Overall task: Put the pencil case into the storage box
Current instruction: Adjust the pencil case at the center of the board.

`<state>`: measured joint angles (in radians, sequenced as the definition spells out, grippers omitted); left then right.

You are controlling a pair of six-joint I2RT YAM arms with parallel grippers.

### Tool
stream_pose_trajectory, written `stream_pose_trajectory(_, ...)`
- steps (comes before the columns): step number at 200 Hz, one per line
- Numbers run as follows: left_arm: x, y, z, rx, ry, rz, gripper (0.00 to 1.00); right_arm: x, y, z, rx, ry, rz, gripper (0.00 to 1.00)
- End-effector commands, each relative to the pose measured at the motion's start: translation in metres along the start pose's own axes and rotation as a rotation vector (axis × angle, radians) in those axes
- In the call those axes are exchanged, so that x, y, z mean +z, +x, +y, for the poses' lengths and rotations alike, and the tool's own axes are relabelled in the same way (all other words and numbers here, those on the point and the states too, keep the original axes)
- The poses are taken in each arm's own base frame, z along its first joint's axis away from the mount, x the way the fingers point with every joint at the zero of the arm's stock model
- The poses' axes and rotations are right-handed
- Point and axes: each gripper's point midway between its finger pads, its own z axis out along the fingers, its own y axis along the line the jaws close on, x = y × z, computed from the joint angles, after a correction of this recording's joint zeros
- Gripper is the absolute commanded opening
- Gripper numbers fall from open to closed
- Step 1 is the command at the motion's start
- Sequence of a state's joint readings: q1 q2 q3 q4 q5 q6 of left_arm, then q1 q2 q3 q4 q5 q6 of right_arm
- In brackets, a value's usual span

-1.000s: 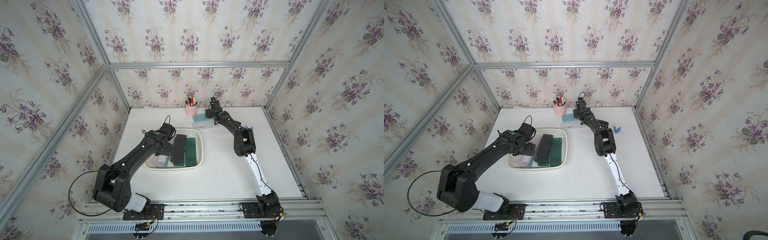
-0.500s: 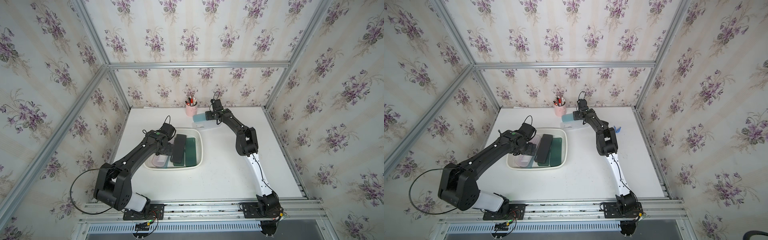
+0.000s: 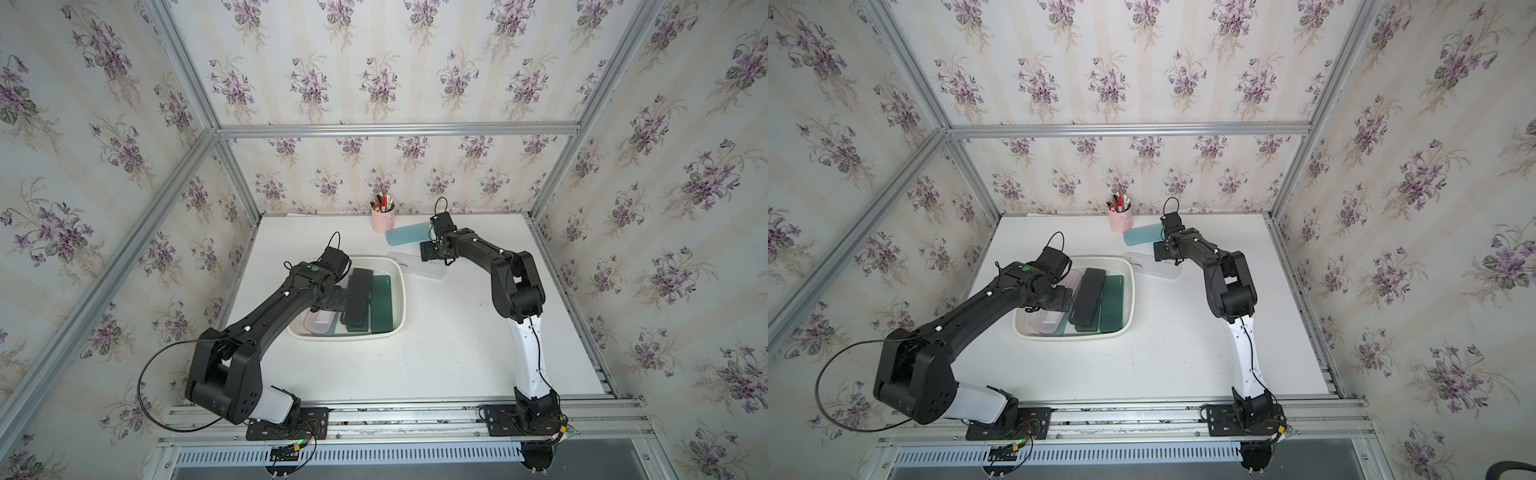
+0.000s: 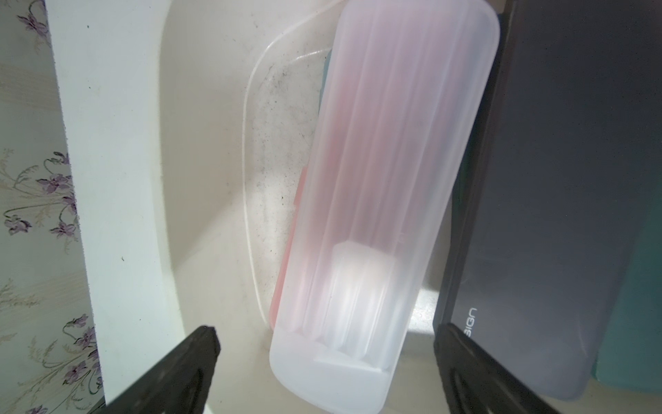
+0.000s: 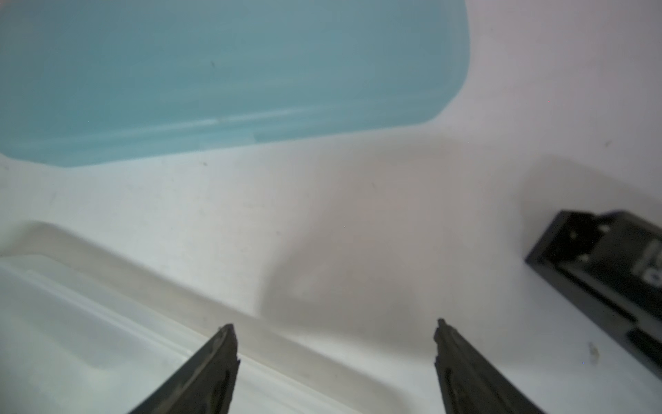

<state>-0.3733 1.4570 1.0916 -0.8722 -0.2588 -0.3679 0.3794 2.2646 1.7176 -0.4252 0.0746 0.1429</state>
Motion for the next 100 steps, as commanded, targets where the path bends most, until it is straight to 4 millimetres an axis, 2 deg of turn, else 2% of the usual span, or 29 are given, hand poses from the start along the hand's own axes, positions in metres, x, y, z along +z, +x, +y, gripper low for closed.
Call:
stream_pose_trajectory(1,-0.001,-0.002,-0.001,0.000,0.008,-0.010,0.99,-0.012,0.020,-0.005,0.031,0.023,0.012,0.87)
stream_pose_trajectory(23,-0.002,-0.002,-0.001,0.001,0.010,-0.014,0.99,-0.032,0.039,-0.011,0.029,0.030,0.009,0.87)
stream_pose_trajectory(39,-0.003,-0.002,-0.001,0.000,0.013,-0.017,0.99,-0.052,0.037,-0.014,-0.008,0.027,-0.034,0.88)
stream_pose_trajectory(58,-0.005,-0.003,-0.001,-0.001,0.019,-0.020,0.99,-0.074,0.029,-0.005,-0.098,-0.033,-0.079,0.89)
stream_pose_trajectory(78,-0.006,-0.002,-0.002,-0.002,0.026,-0.023,0.99,-0.093,0.021,0.013,-0.212,-0.130,-0.113,0.89)
stream_pose_trajectory(100,-0.006,-0.001,-0.002,-0.003,0.031,-0.023,0.99,-0.104,0.022,0.036,-0.314,-0.255,-0.117,0.90)
